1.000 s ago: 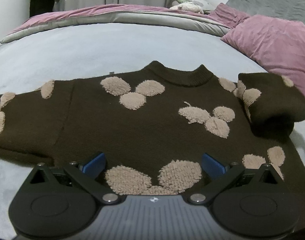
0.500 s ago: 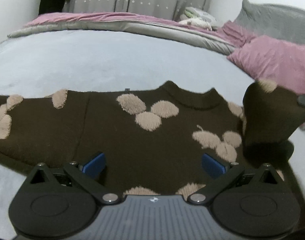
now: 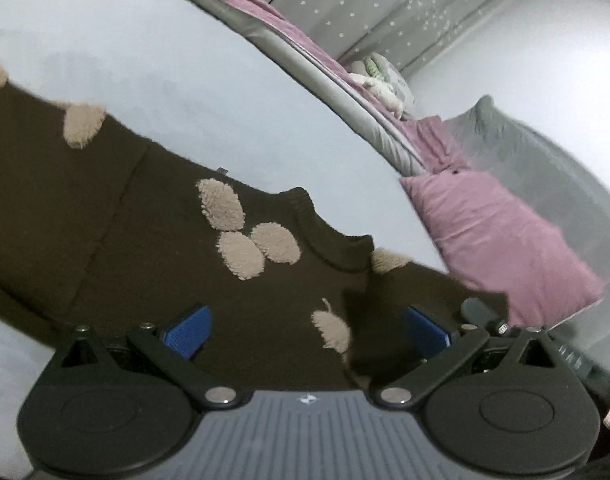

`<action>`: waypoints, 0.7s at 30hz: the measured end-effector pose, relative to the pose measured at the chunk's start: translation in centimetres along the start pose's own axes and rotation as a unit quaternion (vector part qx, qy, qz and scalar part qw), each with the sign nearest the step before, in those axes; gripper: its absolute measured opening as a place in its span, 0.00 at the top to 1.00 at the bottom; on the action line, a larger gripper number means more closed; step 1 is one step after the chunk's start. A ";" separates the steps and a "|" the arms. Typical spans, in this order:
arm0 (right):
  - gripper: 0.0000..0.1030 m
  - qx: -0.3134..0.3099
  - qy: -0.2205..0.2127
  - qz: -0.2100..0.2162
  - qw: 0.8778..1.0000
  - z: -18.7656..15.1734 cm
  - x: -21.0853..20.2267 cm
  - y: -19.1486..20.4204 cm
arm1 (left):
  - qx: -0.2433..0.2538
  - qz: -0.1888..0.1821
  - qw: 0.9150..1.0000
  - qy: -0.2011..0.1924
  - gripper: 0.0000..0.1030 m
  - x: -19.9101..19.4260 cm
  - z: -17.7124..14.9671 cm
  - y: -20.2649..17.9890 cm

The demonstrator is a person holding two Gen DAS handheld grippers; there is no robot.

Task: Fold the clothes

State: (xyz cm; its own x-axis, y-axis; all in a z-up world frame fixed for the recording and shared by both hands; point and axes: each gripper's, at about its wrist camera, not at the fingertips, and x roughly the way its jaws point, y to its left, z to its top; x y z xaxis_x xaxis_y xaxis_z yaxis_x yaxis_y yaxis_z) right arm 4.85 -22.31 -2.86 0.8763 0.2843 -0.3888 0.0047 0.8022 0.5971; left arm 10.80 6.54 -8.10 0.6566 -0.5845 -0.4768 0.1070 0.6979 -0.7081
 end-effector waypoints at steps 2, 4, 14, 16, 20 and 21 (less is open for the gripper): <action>0.84 -0.002 0.006 0.005 1.000 -0.2 0.3 0.3 | -0.016 -0.015 1.000 -0.003 0.00 0.2 0.2 0.5; 0.82 -0.004 0.012 0.009 1.000 -0.4 0.5 0.5 | -0.030 -0.027 0.999 -0.004 0.00 0.4 0.3 0.9; 0.65 -0.015 0.034 0.037 0.999 -1.9 2.4 1.6 | -0.068 -0.049 0.996 -0.004 0.00 1.8 0.3 1.9; 0.62 -0.015 0.041 0.042 0.998 -2.3 3.1 1.9 | -0.078 -0.054 0.995 -0.008 0.00 1.9 0.4 2.3; 0.51 -0.021 0.064 0.043 0.997 -3.5 4.0 2.2 | -0.101 -0.063 0.993 -0.014 0.00 2.1 0.6 3.2; 0.44 -0.022 0.067 0.042 0.997 -3.6 4.0 2.1 | -0.106 -0.065 0.992 -0.015 0.00 2.1 0.7 3.4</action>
State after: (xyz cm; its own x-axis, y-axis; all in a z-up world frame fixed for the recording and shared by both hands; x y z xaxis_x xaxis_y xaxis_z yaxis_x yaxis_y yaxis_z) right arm 6.63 -17.54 -5.68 0.8006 0.4163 -0.4309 -0.0893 0.7940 0.6013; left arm 13.08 8.00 -11.10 0.6701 -0.6492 -0.3600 0.0353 0.5123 -0.8581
